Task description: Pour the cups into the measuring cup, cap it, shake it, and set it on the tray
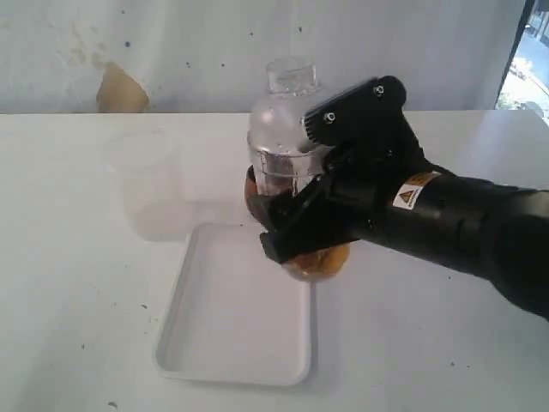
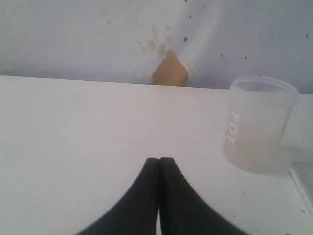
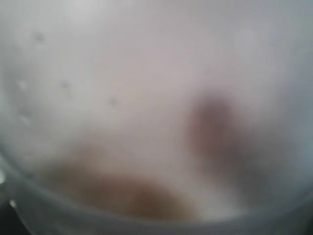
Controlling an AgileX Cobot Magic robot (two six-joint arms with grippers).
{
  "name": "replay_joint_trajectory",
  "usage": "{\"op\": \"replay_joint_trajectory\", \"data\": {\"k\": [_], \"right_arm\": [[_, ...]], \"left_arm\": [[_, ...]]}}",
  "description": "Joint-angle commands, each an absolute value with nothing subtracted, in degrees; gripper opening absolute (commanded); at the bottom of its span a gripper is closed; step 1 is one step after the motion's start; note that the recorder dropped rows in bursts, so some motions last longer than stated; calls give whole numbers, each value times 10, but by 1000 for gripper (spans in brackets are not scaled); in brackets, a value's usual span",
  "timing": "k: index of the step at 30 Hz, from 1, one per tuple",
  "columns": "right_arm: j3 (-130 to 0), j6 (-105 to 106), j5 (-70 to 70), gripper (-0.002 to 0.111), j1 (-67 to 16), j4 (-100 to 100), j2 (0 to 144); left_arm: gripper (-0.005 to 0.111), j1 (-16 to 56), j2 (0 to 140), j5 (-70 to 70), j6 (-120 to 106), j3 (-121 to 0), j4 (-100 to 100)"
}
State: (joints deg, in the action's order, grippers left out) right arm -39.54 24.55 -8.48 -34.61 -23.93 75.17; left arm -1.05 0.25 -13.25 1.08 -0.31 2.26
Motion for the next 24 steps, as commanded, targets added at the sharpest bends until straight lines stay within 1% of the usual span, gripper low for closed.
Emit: {"op": "replay_joint_trajectory", "data": {"k": [1, 3, 5, 7, 9, 10, 12, 15, 16, 19, 21, 24], "right_arm": [[-405, 267, -171, 0, -267, -337, 723], [-405, 216, -127, 0, -271, -276, 723], [-405, 178, -120, 0, -322, -198, 723], [-405, 196, -134, 0, -347, -198, 723], [-405, 246, -159, 0, -324, -271, 726], [-405, 256, -165, 0, -297, -321, 727], [-405, 226, -144, 0, -267, -322, 727], [-406, 157, -115, 0, -317, -166, 720], [-406, 166, -124, 0, -326, -163, 720], [-405, 190, -160, 0, -275, -275, 726], [-405, 170, -138, 0, -266, -261, 729], [-406, 157, -112, 0, -330, -157, 722]], "left_arm": [[0, -10, 0, -134, 11, 0, 21], [0, -10, 0, -134, 11, 0, 21], [0, -10, 0, -134, 11, 0, 21], [0, -10, 0, -134, 11, 0, 21], [0, -10, 0, -134, 11, 0, 21], [0, -10, 0, -134, 11, 0, 21], [0, -10, 0, -134, 11, 0, 21], [0, -10, 0, -134, 11, 0, 21], [0, -10, 0, -134, 11, 0, 21], [0, -10, 0, -134, 11, 0, 21], [0, -10, 0, -134, 11, 0, 21], [0, -10, 0, -134, 11, 0, 21]]}}
